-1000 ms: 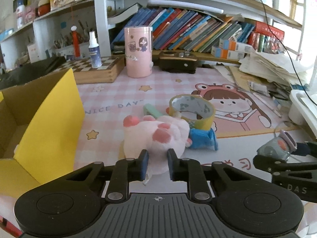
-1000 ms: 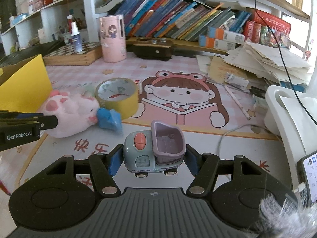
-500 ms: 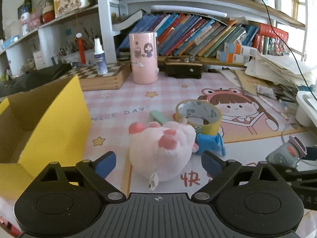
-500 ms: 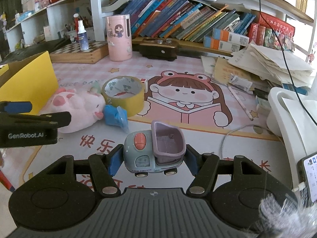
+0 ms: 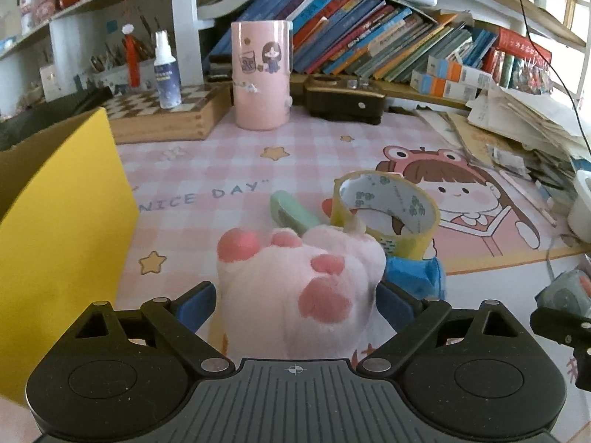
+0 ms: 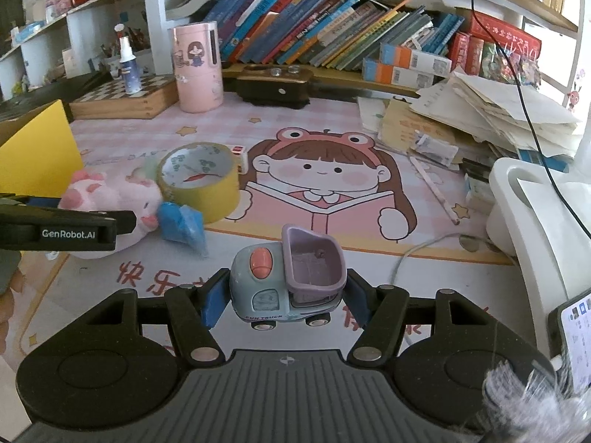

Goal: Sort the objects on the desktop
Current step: 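Close the right tool on the grey toy truck while the left tool grasps the pink plush paw, then carry the grey truck and pink plush paw toward the yellow box with both tools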

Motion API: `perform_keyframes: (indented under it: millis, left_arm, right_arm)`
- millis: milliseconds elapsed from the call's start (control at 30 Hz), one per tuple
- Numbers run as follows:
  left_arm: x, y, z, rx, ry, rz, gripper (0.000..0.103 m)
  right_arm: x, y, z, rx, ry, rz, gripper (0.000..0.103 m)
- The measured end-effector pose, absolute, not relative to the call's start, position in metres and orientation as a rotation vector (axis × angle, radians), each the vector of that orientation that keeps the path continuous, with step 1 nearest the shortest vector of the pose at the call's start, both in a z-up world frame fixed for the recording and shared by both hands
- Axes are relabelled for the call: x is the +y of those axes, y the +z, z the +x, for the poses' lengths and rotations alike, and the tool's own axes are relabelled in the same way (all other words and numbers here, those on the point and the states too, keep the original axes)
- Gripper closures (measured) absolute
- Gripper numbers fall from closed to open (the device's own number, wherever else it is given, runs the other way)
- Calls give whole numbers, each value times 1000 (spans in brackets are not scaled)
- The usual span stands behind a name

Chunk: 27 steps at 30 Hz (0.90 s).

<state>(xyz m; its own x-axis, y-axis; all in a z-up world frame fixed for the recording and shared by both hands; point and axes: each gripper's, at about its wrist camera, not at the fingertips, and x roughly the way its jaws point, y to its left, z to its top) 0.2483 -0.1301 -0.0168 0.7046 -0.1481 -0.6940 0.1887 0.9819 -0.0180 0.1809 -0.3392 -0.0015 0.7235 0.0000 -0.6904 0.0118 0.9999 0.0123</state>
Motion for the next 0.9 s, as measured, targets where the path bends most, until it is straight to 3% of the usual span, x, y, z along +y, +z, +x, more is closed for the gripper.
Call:
perform_keyframes:
  millis: [267,533,900]
  left_arm:
    - [-135,-21,257,784,-204,38,11]
    - [-132,-11,249,801,-204,9,33]
    - [-116,16,214,763,-241,-103,33]
  right_arm:
    - [-344,-5,187,776,-16,24,41]
    - [-343,-6,185,773,-11,24,41]
    - [-322,-2,177,757,43,5,41]
